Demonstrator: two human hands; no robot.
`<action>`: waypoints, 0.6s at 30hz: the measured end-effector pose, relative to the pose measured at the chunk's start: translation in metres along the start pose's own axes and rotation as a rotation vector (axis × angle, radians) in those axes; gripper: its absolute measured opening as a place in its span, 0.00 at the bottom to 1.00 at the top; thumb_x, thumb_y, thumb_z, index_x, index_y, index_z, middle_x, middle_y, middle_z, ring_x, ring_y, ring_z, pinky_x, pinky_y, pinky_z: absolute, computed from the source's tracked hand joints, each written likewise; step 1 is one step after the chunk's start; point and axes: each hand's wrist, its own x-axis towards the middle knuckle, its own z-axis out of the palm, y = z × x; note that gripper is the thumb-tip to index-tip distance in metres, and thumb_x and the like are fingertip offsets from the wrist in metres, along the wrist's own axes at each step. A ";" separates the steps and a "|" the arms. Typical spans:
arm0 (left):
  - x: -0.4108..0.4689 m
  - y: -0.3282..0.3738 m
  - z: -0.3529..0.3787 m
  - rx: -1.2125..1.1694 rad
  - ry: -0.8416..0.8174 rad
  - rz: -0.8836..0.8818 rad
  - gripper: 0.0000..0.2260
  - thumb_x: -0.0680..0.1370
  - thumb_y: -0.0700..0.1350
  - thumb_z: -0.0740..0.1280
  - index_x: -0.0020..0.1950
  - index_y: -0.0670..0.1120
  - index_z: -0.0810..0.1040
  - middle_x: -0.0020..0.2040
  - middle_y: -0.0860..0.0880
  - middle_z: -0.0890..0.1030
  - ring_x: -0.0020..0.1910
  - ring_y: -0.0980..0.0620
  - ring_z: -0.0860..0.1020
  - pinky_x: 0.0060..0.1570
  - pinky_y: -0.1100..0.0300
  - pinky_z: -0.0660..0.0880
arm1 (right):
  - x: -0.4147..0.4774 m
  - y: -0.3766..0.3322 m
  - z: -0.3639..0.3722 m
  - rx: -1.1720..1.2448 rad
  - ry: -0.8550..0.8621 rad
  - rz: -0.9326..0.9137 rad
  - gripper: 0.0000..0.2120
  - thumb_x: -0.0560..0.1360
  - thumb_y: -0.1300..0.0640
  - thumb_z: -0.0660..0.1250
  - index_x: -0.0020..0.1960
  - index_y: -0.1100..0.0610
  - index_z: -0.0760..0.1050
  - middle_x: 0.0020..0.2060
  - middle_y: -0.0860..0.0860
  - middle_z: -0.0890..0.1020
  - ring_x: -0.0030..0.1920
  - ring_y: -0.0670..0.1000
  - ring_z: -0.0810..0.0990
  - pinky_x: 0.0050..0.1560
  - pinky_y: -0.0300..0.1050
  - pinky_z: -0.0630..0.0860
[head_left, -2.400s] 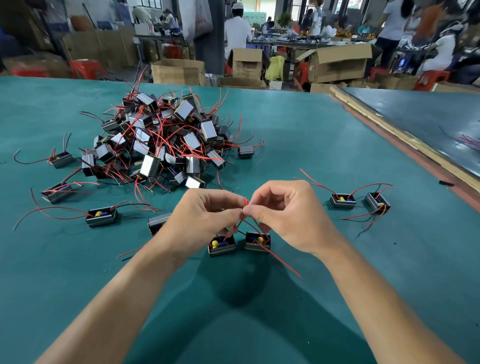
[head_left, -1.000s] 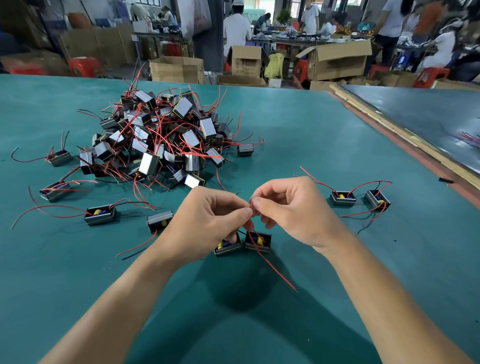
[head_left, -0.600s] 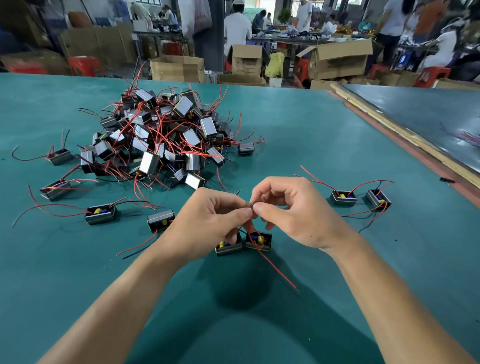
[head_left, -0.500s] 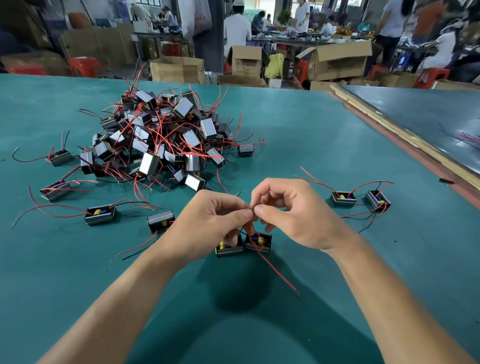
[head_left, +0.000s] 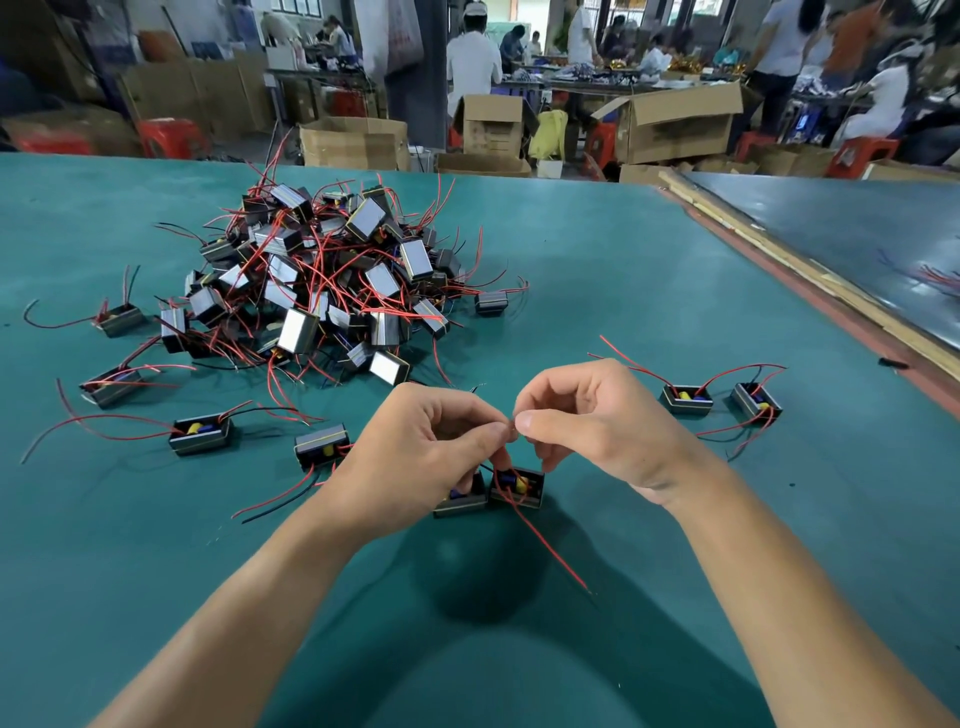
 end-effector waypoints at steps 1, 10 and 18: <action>0.000 0.000 0.000 -0.003 0.008 -0.004 0.09 0.79 0.38 0.67 0.42 0.47 0.84 0.35 0.49 0.84 0.26 0.53 0.73 0.29 0.57 0.71 | 0.000 0.000 -0.001 -0.015 0.001 -0.005 0.04 0.69 0.59 0.69 0.38 0.57 0.82 0.32 0.55 0.80 0.33 0.52 0.78 0.35 0.44 0.78; 0.002 0.001 -0.002 -0.006 0.015 -0.043 0.11 0.81 0.40 0.65 0.41 0.46 0.83 0.34 0.48 0.83 0.26 0.52 0.73 0.31 0.59 0.72 | 0.002 0.005 0.007 -0.224 -0.002 -0.037 0.11 0.82 0.61 0.62 0.42 0.59 0.78 0.31 0.47 0.80 0.34 0.46 0.79 0.37 0.41 0.79; 0.002 0.000 0.001 0.002 0.051 -0.036 0.10 0.80 0.41 0.66 0.40 0.45 0.82 0.33 0.48 0.83 0.25 0.51 0.73 0.31 0.58 0.72 | 0.001 0.004 0.007 -0.268 0.031 -0.061 0.11 0.81 0.60 0.64 0.41 0.57 0.79 0.30 0.46 0.80 0.32 0.45 0.78 0.37 0.41 0.79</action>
